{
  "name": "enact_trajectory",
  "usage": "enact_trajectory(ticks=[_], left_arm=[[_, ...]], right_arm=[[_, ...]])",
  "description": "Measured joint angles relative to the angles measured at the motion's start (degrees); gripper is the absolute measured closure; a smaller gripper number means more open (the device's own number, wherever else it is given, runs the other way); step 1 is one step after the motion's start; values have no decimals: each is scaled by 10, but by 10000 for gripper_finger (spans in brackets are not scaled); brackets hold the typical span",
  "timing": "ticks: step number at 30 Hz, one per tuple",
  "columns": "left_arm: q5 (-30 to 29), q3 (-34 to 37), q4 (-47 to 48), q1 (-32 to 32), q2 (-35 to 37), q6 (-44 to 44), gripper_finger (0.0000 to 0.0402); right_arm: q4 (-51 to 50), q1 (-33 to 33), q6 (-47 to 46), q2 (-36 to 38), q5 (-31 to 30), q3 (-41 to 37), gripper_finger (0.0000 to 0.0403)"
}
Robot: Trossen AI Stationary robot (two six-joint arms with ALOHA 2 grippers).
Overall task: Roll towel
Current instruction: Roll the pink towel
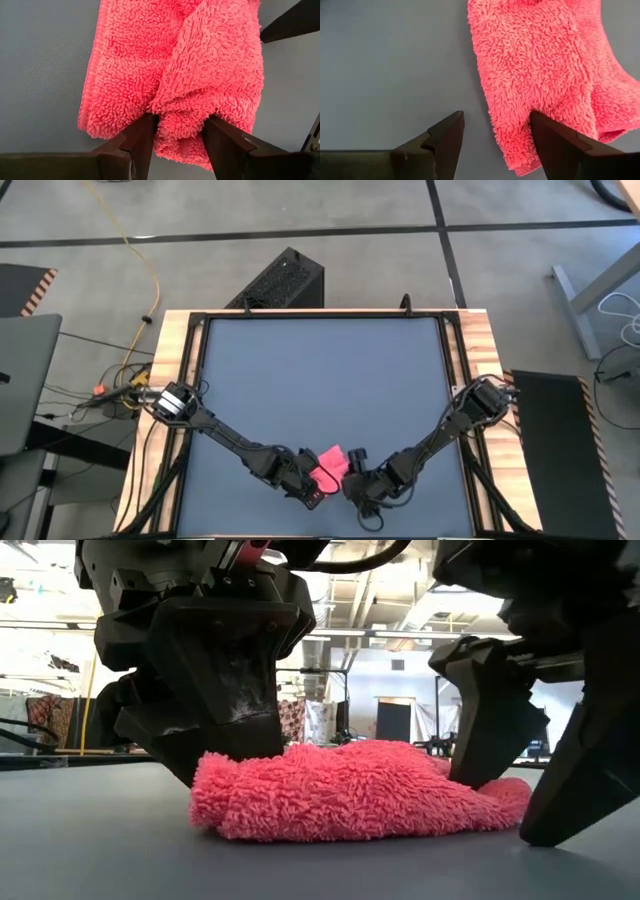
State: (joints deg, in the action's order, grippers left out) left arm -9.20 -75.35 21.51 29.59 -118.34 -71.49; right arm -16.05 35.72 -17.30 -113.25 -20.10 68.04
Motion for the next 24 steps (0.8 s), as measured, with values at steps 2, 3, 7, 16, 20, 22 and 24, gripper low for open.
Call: enact_trajectory(ticks=[2, 3, 7, 16, 20, 22, 24], left_arm=[[-1, 0, 0, 2, 0, -1, 244], [-1, 0, 1, 2, 0, -1, 244], [2, 0, 1, 4, 0, -2, 244], [5, 0, 1, 5, 0, -3, 244], [6, 0, 0, 5, 0, -3, 244], [7, 0, 0, 5, 0, -3, 244], [8, 0, 0, 5, 0, -3, 244]], right_arm=[[-6, 1, 0, 3, -27, -1, 148], [-11, 1, 1, 6, -44, -1, 148], [-26, 0, 43, 13, -114, -3, 148], [-38, -15, 47, 13, -111, -3, 148], [-37, -14, 42, 14, -111, -3, 149], [-37, -14, 38, 14, -111, -3, 150], [-37, -15, 38, 13, -111, -3, 155]])
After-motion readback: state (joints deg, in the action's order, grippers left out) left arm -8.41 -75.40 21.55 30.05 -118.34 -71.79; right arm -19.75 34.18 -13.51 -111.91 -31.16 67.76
